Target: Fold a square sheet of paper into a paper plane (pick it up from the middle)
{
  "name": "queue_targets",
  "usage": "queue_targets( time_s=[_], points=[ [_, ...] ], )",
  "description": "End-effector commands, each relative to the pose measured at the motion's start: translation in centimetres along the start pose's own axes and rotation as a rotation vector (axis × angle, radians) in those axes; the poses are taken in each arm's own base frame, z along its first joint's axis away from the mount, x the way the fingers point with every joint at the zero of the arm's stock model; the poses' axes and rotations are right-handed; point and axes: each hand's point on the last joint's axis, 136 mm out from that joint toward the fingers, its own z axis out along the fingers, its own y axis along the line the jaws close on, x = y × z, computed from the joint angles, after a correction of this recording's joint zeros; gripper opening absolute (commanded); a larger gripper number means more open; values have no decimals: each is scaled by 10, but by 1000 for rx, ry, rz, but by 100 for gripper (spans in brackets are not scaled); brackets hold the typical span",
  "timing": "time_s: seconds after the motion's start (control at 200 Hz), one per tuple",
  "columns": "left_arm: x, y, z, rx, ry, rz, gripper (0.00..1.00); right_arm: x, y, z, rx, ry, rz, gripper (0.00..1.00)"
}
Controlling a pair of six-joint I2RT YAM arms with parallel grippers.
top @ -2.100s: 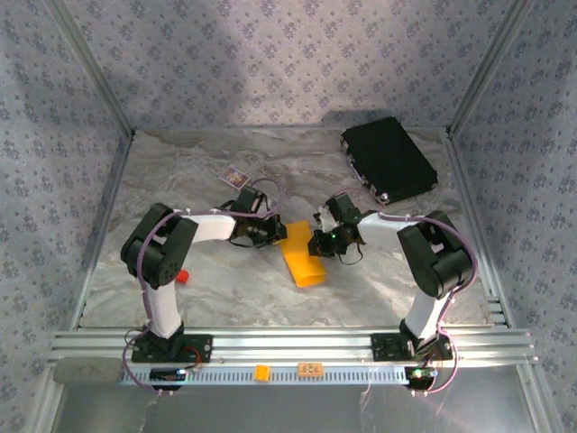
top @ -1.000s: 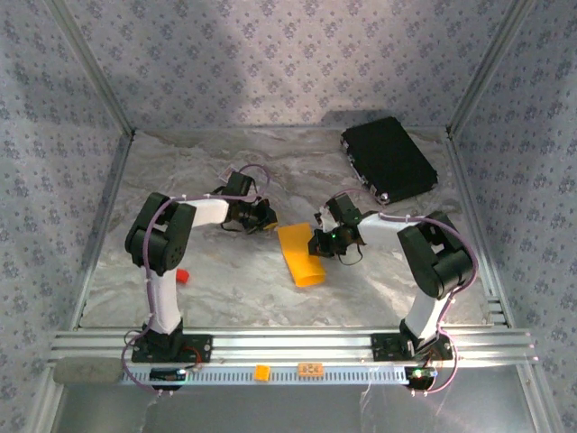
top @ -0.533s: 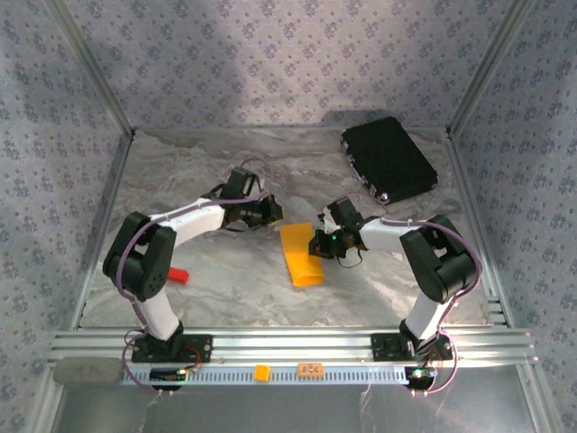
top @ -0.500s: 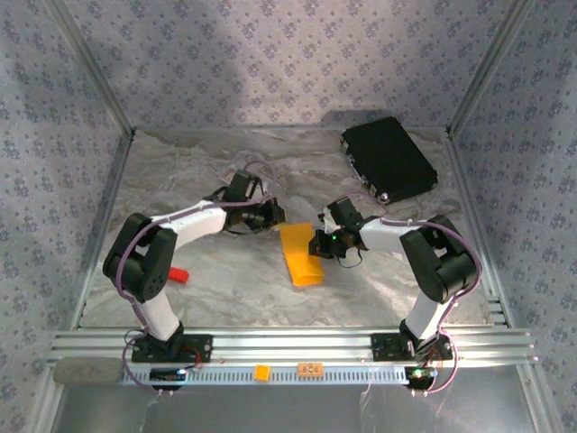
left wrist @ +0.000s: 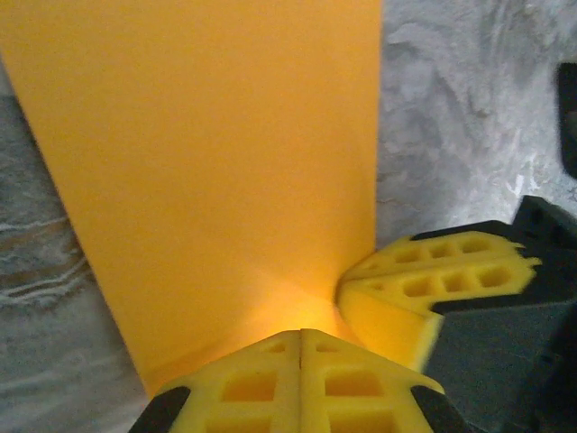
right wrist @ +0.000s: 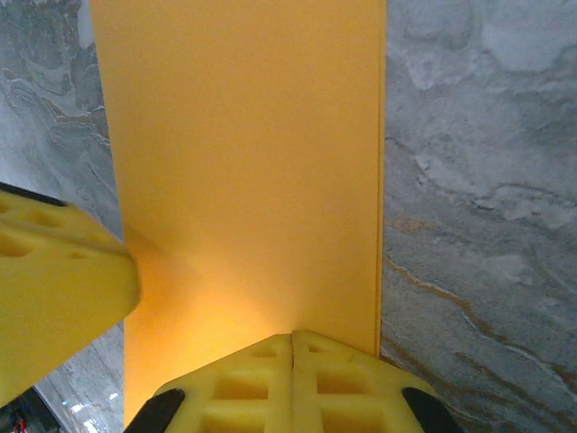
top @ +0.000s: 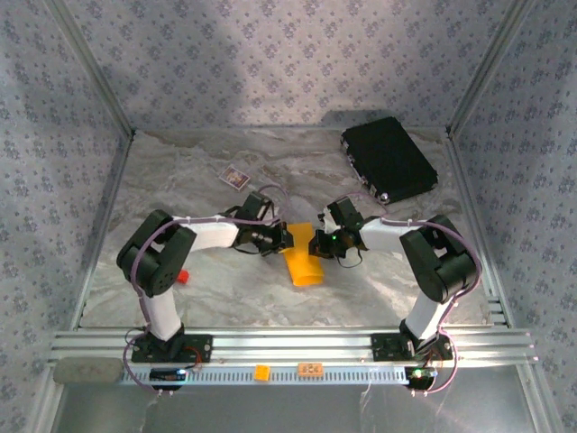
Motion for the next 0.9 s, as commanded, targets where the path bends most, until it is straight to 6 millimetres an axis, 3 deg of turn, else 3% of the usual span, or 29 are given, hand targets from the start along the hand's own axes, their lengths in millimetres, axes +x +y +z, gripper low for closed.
queue_targets(
  time_s=[0.0,0.25,0.555,0.715,0.895],
  points=[
    [13,23,10,-27,35,-29,0,32,-55,8,202,77,93,0],
    [25,56,9,-131,65,-16,0,36,-60,8,220,95,94,0],
    [0,-13,-19,5,-16,18,0,36,-60,7,218,89,97,0],
    [9,-22,-12,66,20,-36,0,35,-60,7,213,90,99,0],
    [28,-1,3,45,61,-71,0,36,-62,7,213,92,103,0]
  ],
)
